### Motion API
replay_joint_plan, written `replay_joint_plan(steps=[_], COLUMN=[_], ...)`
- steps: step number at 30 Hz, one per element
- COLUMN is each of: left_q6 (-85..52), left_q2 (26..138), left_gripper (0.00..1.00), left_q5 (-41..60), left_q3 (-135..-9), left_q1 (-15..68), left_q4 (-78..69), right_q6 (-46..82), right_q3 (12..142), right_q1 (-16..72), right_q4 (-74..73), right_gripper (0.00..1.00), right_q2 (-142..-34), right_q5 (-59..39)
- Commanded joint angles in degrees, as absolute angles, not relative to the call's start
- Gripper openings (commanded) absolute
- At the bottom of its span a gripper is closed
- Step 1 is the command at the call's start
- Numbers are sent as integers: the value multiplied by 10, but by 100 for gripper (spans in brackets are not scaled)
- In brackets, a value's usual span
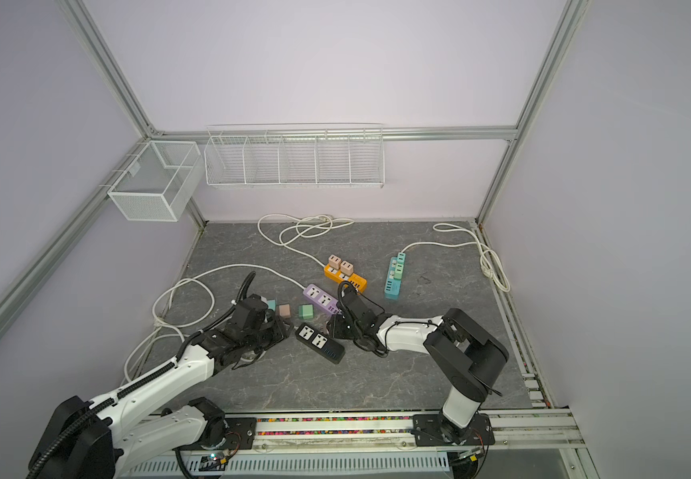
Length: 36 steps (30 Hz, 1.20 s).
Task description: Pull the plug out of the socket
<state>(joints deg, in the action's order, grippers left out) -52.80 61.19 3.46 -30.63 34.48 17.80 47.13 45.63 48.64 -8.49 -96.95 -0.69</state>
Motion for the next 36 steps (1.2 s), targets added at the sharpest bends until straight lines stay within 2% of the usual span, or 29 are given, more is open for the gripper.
replay_joint_plan(steps=[1, 10, 17, 29, 36], left_q6=[-521, -497, -460, -404, -384], left_q2=[612, 613, 626, 670, 710], left_gripper=[45, 50, 57, 73, 83], left_q5=[34, 36, 37, 30, 47], left_q3=[-324, -347, -391, -459, -482], left_q1=[341, 340, 334, 313, 302], left_q4=[178, 183, 198, 212, 192], right_q6=[463, 368, 222, 60, -21], right_q3=[451, 499, 596, 730, 781], right_q1=[490, 487, 462, 374, 352], right_q4=[-61, 73, 187, 266, 283], right_gripper=[52, 70, 81, 83, 82], right_q2=[-943, -885, -897, -1009, -1075], right_q5=[10, 62, 90, 30, 35])
